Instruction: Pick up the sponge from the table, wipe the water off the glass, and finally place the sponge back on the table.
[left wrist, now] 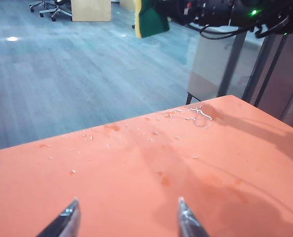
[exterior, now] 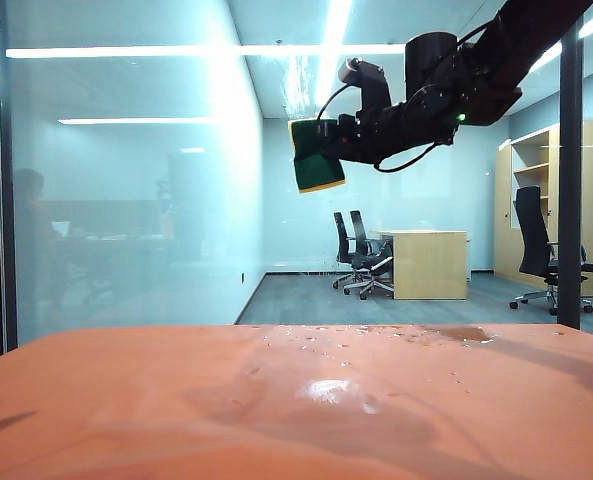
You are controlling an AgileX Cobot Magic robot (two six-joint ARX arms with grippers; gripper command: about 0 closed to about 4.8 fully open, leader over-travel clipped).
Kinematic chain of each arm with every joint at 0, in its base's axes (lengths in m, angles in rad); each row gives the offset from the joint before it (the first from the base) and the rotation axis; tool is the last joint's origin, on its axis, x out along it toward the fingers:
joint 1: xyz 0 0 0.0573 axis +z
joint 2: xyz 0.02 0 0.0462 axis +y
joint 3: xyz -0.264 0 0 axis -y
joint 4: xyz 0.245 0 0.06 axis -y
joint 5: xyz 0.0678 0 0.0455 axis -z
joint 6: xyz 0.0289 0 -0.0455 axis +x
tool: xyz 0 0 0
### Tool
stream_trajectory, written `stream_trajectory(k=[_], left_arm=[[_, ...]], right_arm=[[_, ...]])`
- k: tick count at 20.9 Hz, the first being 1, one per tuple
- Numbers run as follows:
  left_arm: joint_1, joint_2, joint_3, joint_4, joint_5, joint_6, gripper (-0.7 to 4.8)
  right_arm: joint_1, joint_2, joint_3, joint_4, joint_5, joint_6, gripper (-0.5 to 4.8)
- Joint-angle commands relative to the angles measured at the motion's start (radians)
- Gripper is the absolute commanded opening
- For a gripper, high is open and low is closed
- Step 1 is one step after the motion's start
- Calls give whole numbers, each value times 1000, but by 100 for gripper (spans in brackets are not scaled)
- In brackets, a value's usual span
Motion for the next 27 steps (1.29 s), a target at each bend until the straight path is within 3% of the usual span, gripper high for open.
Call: stream_trajectory(k=[1,6,13,27], left_arm=[[0,0,3,13,0,5,251],[0,0,3,13,1,5,251],[0,-1,3,13,1,5,251],[0,0,3,12,0,5,251]], right_arm=[[13,39,-2,-57,37,-3,-9],[24,82,-3,-151,29,-52,-9],[26,94,28,-128,32,-51,-9],[30,88,476,-446,73,-47,-9]])
